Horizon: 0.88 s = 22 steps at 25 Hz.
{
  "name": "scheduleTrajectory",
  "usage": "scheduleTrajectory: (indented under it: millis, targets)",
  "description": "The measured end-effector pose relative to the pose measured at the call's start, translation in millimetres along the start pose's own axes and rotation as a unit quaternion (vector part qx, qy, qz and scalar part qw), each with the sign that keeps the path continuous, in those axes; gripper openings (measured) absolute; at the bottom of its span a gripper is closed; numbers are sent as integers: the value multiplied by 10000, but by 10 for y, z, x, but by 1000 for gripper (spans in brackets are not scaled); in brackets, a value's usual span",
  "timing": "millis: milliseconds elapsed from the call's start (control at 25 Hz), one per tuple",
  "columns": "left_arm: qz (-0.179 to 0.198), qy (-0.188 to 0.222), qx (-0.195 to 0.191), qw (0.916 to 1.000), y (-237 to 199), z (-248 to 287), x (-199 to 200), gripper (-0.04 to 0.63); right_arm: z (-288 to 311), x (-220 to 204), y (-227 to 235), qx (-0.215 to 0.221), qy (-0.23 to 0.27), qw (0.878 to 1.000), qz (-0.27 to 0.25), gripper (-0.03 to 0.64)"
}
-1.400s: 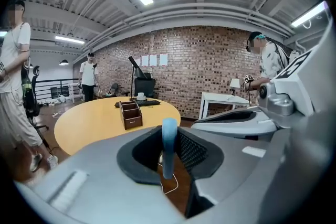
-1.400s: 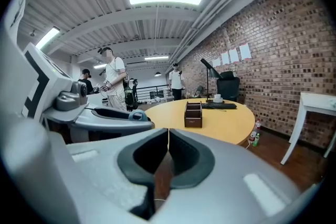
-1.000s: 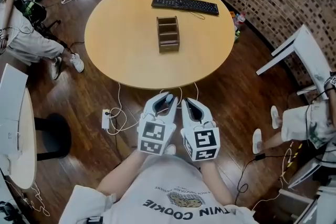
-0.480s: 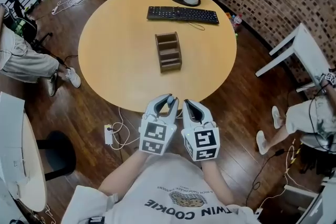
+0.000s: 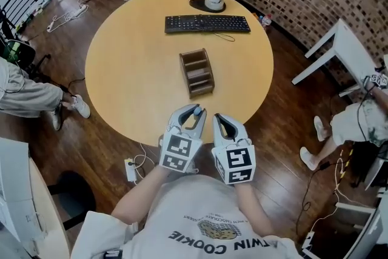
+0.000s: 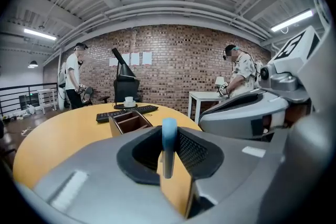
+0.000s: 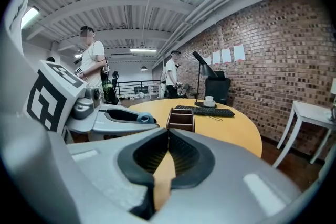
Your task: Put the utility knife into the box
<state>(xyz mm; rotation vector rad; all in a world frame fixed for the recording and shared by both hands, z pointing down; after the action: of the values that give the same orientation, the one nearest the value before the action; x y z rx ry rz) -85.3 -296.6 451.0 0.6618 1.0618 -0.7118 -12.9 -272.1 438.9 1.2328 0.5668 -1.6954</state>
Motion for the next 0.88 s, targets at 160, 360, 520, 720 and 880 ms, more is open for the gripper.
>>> scheduleTrajectory:
  millis: [160, 360, 520, 720, 880]
  targets:
    - [230, 42, -248, 9994, -128, 110, -36, 75, 121, 1, -24, -138, -6, 9999, 40, 5]
    - [585, 33, -473, 9972, -211, 267, -91, 75, 238, -33, -5, -205, -62, 9997, 81, 5]
    - [878, 17, -630, 9941, -289, 419, -133, 75, 326, -38, 34, -234, -60, 9996, 130, 5]
    - [1075, 111, -745, 9914, -406, 577, -132, 75, 435, -65, 89, -212, -169, 9996, 118, 5]
    - [1215, 185, -819, 9890, -455, 697, -119, 75, 523, -33, 163, -183, -210, 9995, 123, 5]
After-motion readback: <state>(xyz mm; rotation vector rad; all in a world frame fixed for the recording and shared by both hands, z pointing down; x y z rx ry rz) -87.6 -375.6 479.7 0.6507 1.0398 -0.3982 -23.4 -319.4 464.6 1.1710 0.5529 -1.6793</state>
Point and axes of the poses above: the fingertips, and each gripper's own axes: z forward along the fingers, y to its right, x out of its top, the point moved 3 cm from there along -z, backward along the fingers, and after that the axes turned 8 degrees about z, right-handed, at the moved point
